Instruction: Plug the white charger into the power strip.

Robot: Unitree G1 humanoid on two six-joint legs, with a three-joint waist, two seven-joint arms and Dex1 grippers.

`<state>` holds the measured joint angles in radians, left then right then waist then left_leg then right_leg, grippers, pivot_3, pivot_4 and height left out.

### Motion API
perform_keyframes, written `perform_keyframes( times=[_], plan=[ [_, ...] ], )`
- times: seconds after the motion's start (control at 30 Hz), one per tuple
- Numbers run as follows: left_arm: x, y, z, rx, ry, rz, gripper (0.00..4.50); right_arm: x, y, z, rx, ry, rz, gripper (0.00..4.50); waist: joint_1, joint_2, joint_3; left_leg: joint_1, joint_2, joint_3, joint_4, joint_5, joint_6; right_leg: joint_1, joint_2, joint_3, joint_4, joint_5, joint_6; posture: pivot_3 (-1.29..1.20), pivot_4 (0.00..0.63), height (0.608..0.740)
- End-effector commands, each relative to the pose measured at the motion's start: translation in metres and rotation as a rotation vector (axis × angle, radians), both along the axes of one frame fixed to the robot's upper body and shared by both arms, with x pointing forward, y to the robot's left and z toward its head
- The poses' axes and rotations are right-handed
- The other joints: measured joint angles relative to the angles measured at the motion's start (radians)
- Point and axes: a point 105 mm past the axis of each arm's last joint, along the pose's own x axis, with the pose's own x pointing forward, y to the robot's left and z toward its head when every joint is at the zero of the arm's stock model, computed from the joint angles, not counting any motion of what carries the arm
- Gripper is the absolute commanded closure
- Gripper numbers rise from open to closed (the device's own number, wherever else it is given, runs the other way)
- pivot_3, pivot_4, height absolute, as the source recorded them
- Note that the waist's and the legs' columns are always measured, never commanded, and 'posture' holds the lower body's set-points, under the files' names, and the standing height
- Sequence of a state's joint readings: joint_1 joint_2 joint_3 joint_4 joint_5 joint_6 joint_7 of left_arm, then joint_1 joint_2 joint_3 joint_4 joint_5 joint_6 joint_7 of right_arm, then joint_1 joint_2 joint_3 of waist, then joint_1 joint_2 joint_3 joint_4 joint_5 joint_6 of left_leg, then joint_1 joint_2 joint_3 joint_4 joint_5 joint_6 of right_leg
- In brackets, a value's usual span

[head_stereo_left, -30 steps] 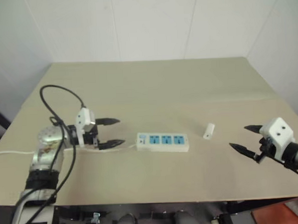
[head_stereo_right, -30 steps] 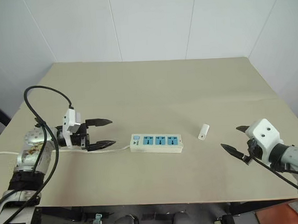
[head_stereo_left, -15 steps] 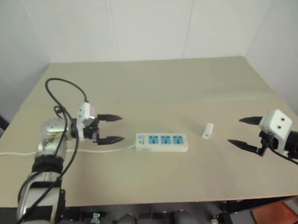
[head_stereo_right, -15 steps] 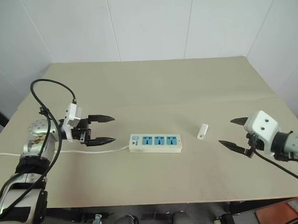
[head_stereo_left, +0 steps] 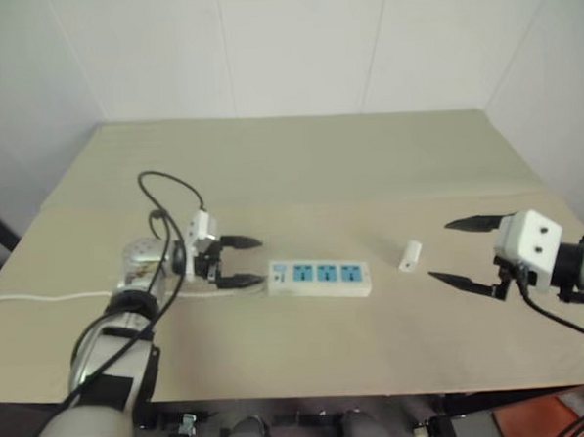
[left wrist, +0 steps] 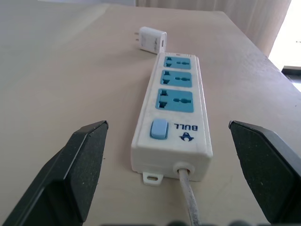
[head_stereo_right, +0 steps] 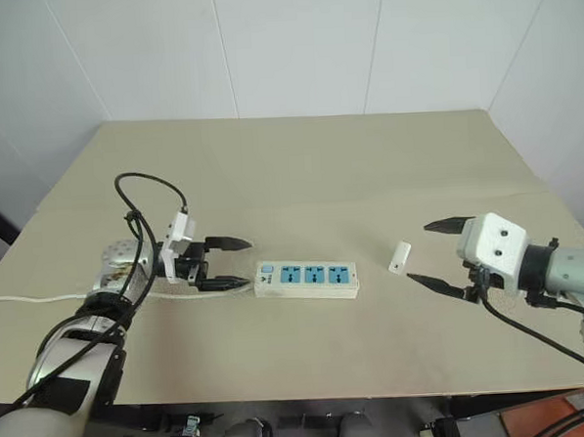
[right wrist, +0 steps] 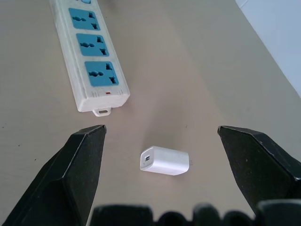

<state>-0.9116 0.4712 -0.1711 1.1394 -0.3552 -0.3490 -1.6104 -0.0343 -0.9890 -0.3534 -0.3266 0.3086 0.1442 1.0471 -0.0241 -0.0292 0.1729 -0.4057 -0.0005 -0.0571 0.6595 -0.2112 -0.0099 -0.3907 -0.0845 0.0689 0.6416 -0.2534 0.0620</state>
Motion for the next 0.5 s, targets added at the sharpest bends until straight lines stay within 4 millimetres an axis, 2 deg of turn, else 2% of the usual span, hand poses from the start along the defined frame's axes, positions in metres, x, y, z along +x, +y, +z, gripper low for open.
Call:
perform_keyframes(
  times=[0.03,0.13,0.27,0.5],
  plan=[
    [0.004,-0.008,0.006,0.032,-0.071,-0.032,0.02,-0.009,-0.001,0.017,-0.013,-0.07,-0.021,0.0,0.007,0.0,0.0,0.0,0.0,0.0,0.0,0.0,0.0,0.0,0.0,0.0,0.0,0.0,0.0,0.0,0.15,0.74],
    [0.004,-0.014,0.002,0.017,-0.063,-0.031,0.02,-0.016,0.001,0.019,-0.001,-0.078,-0.026,0.0,0.01,0.0,0.0,0.0,0.0,0.0,0.0,0.0,0.0,0.0,0.0,0.0,0.0,0.0,0.0,0.0,0.15,0.74],
    [0.004,-0.02,-0.002,0.005,-0.039,-0.026,0.02,-0.026,0.007,0.03,0.097,-0.078,-0.02,0.0,0.008,0.0,0.0,0.0,0.0,0.0,0.0,0.0,0.0,0.0,0.0,0.0,0.0,0.0,0.0,0.0,0.15,0.74],
    [0.004,-0.025,-0.016,0.045,-0.024,-0.004,0.02,-0.033,0.001,0.026,0.066,-0.052,-0.046,0.0,0.009,0.0,0.0,0.0,0.0,0.0,0.0,0.0,0.0,0.0,0.0,0.0,0.0,0.0,0.0,0.0,0.15,0.74]
  ],
)
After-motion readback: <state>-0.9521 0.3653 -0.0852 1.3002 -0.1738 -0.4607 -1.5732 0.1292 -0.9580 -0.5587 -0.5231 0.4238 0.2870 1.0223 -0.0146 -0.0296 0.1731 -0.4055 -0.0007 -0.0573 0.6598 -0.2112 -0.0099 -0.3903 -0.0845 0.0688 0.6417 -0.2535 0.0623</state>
